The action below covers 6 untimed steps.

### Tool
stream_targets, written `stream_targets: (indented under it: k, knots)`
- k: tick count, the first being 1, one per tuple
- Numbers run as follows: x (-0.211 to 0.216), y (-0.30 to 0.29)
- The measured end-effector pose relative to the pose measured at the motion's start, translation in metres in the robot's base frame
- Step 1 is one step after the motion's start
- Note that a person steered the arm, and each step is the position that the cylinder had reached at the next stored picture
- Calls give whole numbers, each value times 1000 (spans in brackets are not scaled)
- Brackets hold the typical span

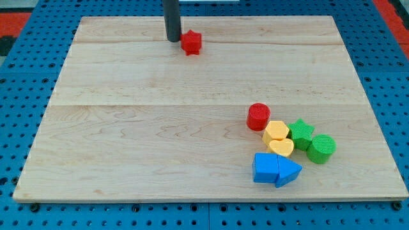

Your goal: Move the red star towards the red circle

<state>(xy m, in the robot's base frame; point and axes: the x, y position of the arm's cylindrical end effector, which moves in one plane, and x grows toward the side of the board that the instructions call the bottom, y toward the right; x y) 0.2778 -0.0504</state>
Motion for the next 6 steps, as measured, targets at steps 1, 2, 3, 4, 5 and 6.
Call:
stream_targets:
  k: [1, 2, 3, 4, 5, 6]
  knots:
    - [18, 43]
    - [1, 29]
    - [7, 63]
    - [44, 113]
    - [94, 147]
    - [86, 146]
